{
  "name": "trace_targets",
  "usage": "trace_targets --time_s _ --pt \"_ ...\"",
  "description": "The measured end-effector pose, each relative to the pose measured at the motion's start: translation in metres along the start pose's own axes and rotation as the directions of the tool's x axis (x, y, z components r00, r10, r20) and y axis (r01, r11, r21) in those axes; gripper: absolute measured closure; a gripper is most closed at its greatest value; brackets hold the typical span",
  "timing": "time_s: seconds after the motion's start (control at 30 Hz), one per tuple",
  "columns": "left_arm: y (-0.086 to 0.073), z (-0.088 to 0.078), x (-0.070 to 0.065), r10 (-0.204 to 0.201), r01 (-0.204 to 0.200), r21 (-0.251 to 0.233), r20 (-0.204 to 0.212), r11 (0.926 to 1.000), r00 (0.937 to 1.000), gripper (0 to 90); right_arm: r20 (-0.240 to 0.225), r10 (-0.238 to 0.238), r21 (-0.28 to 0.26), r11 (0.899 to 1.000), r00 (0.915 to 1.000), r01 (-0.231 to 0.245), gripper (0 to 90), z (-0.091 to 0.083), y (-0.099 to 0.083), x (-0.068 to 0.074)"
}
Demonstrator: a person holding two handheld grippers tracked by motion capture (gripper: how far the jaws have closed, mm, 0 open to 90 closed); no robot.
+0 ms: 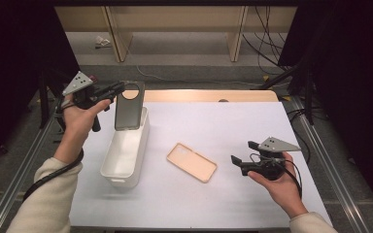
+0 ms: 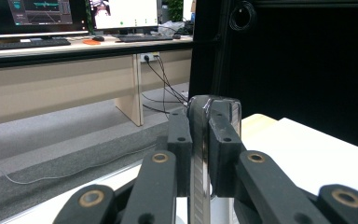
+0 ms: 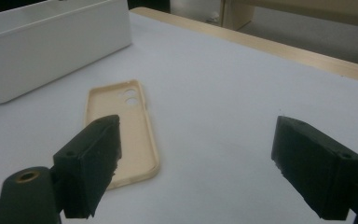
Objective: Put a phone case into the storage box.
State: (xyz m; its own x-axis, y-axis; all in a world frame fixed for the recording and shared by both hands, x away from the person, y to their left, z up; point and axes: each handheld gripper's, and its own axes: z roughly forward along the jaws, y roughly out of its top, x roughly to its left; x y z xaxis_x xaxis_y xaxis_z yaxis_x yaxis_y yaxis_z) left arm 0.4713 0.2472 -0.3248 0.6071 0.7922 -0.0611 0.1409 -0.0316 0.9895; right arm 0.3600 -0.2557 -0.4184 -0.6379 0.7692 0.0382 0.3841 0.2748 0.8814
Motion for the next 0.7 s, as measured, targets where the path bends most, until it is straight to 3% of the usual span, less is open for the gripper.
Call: trace_targets --time_s 0.7 --pt "-0.010 0.022 0.019 -0.019 0.019 0.033 -0.010 0.9993 0.9998 80.9 -0.003 0.002 0.000 1.000 1.0000 -0.002 16.7 0.001 0.000 -0.001"
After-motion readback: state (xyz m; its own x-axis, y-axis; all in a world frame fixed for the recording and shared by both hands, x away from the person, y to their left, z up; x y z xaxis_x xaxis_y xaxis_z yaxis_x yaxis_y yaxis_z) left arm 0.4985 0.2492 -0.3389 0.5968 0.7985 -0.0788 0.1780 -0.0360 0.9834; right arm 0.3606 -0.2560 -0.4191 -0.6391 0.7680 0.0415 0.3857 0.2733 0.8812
